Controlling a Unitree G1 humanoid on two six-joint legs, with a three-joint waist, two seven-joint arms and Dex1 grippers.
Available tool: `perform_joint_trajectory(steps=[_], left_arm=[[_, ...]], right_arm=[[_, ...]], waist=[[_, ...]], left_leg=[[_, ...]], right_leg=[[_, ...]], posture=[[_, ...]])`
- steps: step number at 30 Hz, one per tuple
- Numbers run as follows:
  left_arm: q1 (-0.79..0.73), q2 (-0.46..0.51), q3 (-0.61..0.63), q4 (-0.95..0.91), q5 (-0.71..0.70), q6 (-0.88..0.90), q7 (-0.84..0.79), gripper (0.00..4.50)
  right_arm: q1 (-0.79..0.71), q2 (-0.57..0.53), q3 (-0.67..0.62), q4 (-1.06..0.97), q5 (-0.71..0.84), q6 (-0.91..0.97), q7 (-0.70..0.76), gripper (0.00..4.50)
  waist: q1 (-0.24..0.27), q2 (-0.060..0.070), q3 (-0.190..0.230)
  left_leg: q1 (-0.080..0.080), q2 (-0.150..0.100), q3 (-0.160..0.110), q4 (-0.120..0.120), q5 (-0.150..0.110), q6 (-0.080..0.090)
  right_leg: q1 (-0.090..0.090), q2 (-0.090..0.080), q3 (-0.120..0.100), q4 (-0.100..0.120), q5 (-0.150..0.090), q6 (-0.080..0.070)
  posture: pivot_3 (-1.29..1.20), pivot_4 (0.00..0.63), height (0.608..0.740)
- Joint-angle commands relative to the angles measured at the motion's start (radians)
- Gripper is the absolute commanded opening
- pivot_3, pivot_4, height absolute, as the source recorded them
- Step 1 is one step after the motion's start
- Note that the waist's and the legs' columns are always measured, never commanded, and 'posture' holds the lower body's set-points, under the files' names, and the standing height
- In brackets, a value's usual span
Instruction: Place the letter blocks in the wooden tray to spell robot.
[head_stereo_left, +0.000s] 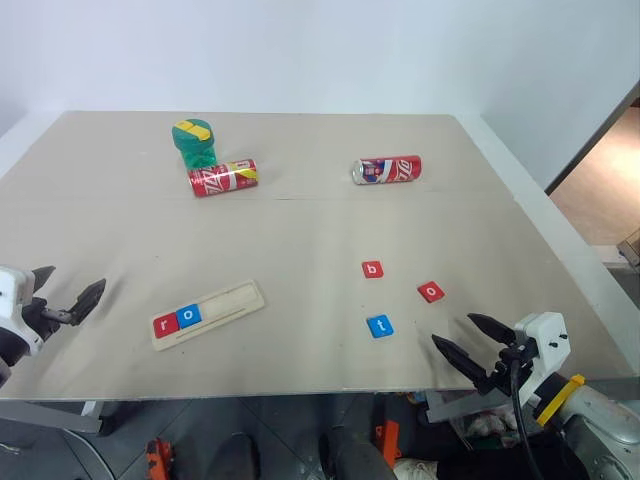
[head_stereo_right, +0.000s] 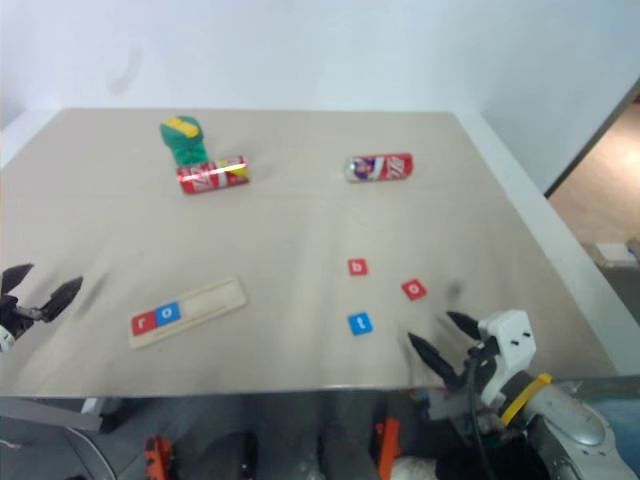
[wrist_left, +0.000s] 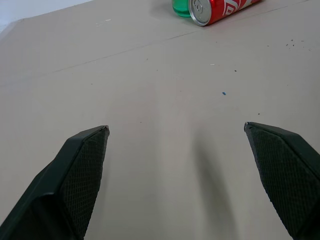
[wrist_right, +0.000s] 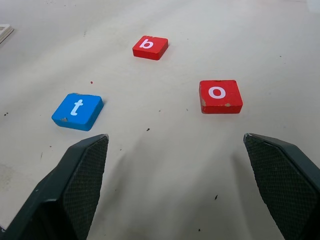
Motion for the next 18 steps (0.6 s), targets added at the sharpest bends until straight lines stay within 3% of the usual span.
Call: perform_joint_trajectory(steps=[1, 4, 12, 18], left_arm=[[-0.019, 0.048, -0.010, 0.004, -0.040, 0.005, -0.100, 4.50], [-0.051, 0.063, -0.042, 0.010, -0.079, 0.035, -0.181, 4.50], [-0.059, 0.067, -0.050, 0.032, -0.050, 0.009, -0.213, 4.50], [-0.119, 0.088, -0.164, -0.110, -0.104, 0.095, -0.300, 4.50]], right_arm=[[-0.020, -0.044, -0.006, -0.046, 0.021, 0.005, 0.048, 4.48], [-0.055, -0.068, 0.011, -0.042, 0.026, 0.017, 0.070, 4.48], [-0.082, -0.071, 0.021, -0.040, 0.022, 0.024, 0.084, 4.48], [-0.197, -0.096, 0.122, -0.074, 0.054, 0.065, 0.131, 4.48]], waist=[[0.000, 0.000, 0.000], [0.000, 0.000, 0.000], [0.000, 0.000, 0.000], [0.000, 0.000, 0.000]], left_leg=[[0.000, 0.000, 0.000, 0.000, 0.000, 0.000], [0.000, 0.000, 0.001, 0.000, 0.000, 0.000], [0.000, -0.001, 0.000, -0.002, -0.001, -0.001], [0.000, -0.001, 0.000, -0.002, -0.001, -0.001]], right_leg=[[0.000, 0.000, 0.000, 0.000, 0.000, 0.000], [0.000, 0.001, -0.001, 0.000, 0.000, 0.000], [0.000, 0.002, -0.002, 0.000, -0.003, 0.000], [0.001, 0.003, -0.002, 0.000, -0.002, 0.000]], posture=[[0.00, 0.150, 0.740], [0.00, 0.150, 0.740], [0.00, 0.150, 0.740], [0.00, 0.150, 0.740]])
